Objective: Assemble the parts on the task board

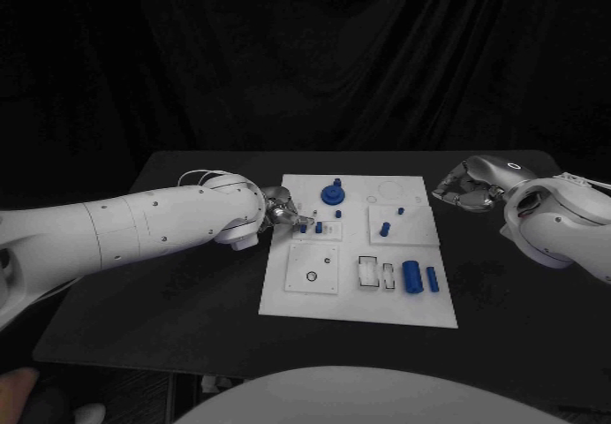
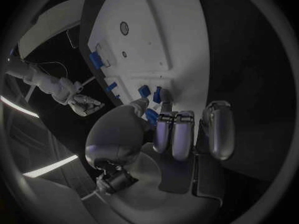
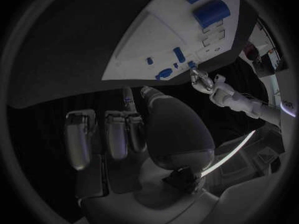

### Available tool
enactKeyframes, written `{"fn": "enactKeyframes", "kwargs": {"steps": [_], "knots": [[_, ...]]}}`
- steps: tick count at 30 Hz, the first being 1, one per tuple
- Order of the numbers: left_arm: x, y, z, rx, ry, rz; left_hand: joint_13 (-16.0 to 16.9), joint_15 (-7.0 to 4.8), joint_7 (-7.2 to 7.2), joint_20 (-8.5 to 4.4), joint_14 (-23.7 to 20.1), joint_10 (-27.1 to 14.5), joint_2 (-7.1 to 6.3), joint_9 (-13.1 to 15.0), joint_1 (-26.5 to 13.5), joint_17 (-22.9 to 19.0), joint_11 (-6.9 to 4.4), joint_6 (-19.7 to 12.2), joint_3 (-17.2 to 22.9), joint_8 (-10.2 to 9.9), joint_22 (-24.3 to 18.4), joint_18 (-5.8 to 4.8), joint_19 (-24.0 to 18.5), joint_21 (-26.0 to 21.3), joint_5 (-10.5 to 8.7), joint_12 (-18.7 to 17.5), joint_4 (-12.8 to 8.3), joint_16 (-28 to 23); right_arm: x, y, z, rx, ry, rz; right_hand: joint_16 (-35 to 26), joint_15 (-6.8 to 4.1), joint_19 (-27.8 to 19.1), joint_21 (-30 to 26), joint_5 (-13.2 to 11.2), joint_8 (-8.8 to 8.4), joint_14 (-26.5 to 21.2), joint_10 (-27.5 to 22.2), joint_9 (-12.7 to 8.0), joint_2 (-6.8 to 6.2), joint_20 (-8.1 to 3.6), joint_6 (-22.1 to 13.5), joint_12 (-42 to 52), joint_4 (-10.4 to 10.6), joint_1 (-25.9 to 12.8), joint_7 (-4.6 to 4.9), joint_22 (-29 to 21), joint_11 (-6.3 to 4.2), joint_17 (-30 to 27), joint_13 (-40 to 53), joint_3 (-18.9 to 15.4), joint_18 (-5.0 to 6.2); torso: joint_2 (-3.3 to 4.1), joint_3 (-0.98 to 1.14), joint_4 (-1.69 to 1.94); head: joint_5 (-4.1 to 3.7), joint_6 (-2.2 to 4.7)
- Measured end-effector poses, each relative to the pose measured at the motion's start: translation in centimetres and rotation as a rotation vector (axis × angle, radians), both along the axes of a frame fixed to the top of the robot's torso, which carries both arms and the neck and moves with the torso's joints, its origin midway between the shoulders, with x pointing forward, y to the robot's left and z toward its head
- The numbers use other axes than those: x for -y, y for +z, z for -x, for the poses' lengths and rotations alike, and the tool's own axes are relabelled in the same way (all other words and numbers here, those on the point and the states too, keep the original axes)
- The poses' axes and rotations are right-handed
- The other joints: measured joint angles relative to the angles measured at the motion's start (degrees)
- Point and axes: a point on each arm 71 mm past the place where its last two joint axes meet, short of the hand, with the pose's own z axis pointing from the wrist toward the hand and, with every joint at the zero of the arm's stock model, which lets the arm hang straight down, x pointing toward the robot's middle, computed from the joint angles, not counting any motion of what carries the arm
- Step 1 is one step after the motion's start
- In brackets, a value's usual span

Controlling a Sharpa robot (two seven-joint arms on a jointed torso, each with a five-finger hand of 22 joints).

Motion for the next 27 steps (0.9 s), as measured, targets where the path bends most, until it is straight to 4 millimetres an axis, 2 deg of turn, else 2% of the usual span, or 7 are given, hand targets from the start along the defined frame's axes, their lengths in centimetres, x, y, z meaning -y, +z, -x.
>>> {"fn": "enactKeyframes", "kwargs": {"steps": [8,12,15,16,20,24,27], "knots": [[-0.08,0.05,-0.13,-0.013,-0.005,-0.007,0.0,0.0,0.1,0.0,0.0,0.0,1.16,-0.7,-4.9,0.0,0.0,0.3,-6.4,-1.7,0.0,0.0,0.0,-0.4,-1.66,0.0,2.9,0.0,0.02,-0.03,-0.01,-0.004,-0.002,0.002,0.0,0.0,0.0,0.0,0.0,0.0,0.0,0.0,0.0,0.0,0.0,0.0,0.0,0.0,0.0,0.0,0.0,0.0,0.0,0.0,0.0,0.0,0.0,0.01,0.02,0.11,-0.01],[-0.14,0.06,-0.19,-0.017,-0.007,-0.008,0.0,0.0,0.11,0.0,0.0,0.0,3.96,-0.5,-8.5,0.0,0.0,0.3,-10.0,-2.0,0.0,0.0,0.0,-0.6,-1.66,0.0,3.1,0.0,0.01,-0.05,-0.02,-0.005,-0.003,0.003,0.0,0.0,0.0,0.0,0.4,0.0,0.0,0.0,0.0,-0.25,0.0,0.0,0.0,-0.2,0.3,0.0,0.0,0.0,0.0,0.0,0.2,0.0,-0.01,0.01,-0.01,0.21,-0.02],[-0.19,0.05,-0.23,-0.017,-0.009,-0.006,0.0,0.06,0.11,0.0,-0.1,-0.2,5.03,-0.1,-9.4,0.0,0.21,0.3,-10.7,-2.0,0.0,0.0,0.0,-0.6,-1.65,0.0,3.1,0.0,0.02,-0.06,-0.03,-0.007,-0.004,0.004,0.0,0.0,0.0,0.0,0.4,0.0,0.0,0.0,0.0,-0.25,0.0,0.0,0.0,-0.3,0.3,0.0,0.0,0.0,0.0,0.0,0.3,0.01,0.0,0.01,-0.03,0.24,-0.02],[-0.2,0.05,-0.25,-0.016,-0.01,-0.004,0.0,0.2,0.11,0.0,-0.2,-0.2,6.16,-0.1,-9.5,0.0,0.21,0.3,-10.7,-2.0,0.0,0.0,0.0,-0.6,-1.65,0.0,3.1,0.0,0.03,-0.06,-0.03,-0.007,-0.004,0.005,0.0,0.0,0.0,0.0,0.5,0.0,0.0,0.0,0.0,-0.25,0.0,0.0,0.0,-0.3,0.3,0.0,0.0,0.0,0.0,0.0,0.3,0.0,0.0,0.01,-0.03,0.24,-0.02],[-0.39,0.02,-0.32,-0.009,-0.015,0.006,0.0,0.21,0.34,0.0,-0.2,-0.2,9.1,-0.1,-8.5,0.0,0.21,0.1,-11.4,-1.3,0.0,0.0,0.0,-0.9,0.62,0.0,3.1,0.0,0.07,-0.08,-0.03,-0.009,-0.006,0.006,0.0,0.0,0.0,0.0,0.7,0.0,0.0,0.0,0.0,-0.03,0.0,0.0,0.0,-0.5,0.5,0.0,0.0,0.0,0.0,0.0,0.5,0.0,0.0,0.01,-0.01,0.18,-0.02],[-0.62,-0.1,-0.24,0.012,-0.021,0.029,0.0,0.21,0.92,0.0,-0.2,-0.2,10.63,-0.1,-6.9,0.0,0.21,-0.5,-12.2,0.5,0.0,0.0,0.0,-0.9,4.37,0.0,3.0,0.0,0.15,-0.08,-0.02,-0.01,-0.008,0.007,0.0,0.0,0.0,0.0,0.7,0.0,0.0,0.0,0.0,-0.03,0.0,0.0,0.0,-0.5,0.5,0.0,0.0,0.0,0.0,0.0,0.5,0.0,0.0,0.0,0.0,0.2,-0.02],[-0.89,-0.14,-0.19,0.039,-0.018,0.046,0.0,0.21,0.69,0.0,-0.2,-0.2,10.71,-0.2,-5.0,0.0,0.2,-0.8,-12.6,2.0,0.0,0.0,0.0,-0.9,6.6,0.0,3.0,0.0,0.23,-0.08,-0.01,-0.011,-0.01,0.008,0.0,0.0,0.0,0.0,0.7,0.0,0.0,0.0,0.0,-0.03,0.0,0.0,0.0,-0.5,0.5,0.0,0.0,0.0,0.0,0.0,0.5,0.0,-0.01,-0.01,-0.01,0.2,-0.02]]}}
